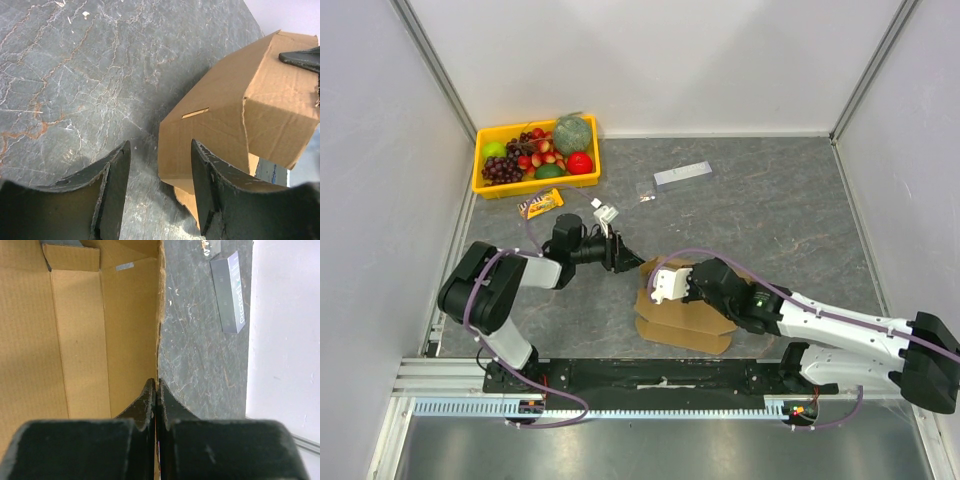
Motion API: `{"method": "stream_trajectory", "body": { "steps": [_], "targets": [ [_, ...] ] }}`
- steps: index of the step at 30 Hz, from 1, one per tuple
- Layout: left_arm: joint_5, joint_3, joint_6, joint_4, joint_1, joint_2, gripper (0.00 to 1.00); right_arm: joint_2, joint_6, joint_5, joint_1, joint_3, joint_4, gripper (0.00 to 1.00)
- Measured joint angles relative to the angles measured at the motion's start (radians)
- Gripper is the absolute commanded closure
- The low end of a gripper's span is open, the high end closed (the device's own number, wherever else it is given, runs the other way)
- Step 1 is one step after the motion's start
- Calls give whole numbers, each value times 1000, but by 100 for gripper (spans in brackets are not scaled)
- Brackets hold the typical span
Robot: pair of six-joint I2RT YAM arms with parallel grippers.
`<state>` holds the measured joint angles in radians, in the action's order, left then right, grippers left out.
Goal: Fold the paper box
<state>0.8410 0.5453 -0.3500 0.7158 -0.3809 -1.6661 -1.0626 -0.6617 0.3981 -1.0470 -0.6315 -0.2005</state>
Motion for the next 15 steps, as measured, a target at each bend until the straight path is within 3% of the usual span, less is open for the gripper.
{"method": "stream_trajectory", "body": {
  "steps": [15],
  "targets": [
    [3,48,0,-31,6,-52,39,-20,5,42,0,55,27,100]
  ]
}}
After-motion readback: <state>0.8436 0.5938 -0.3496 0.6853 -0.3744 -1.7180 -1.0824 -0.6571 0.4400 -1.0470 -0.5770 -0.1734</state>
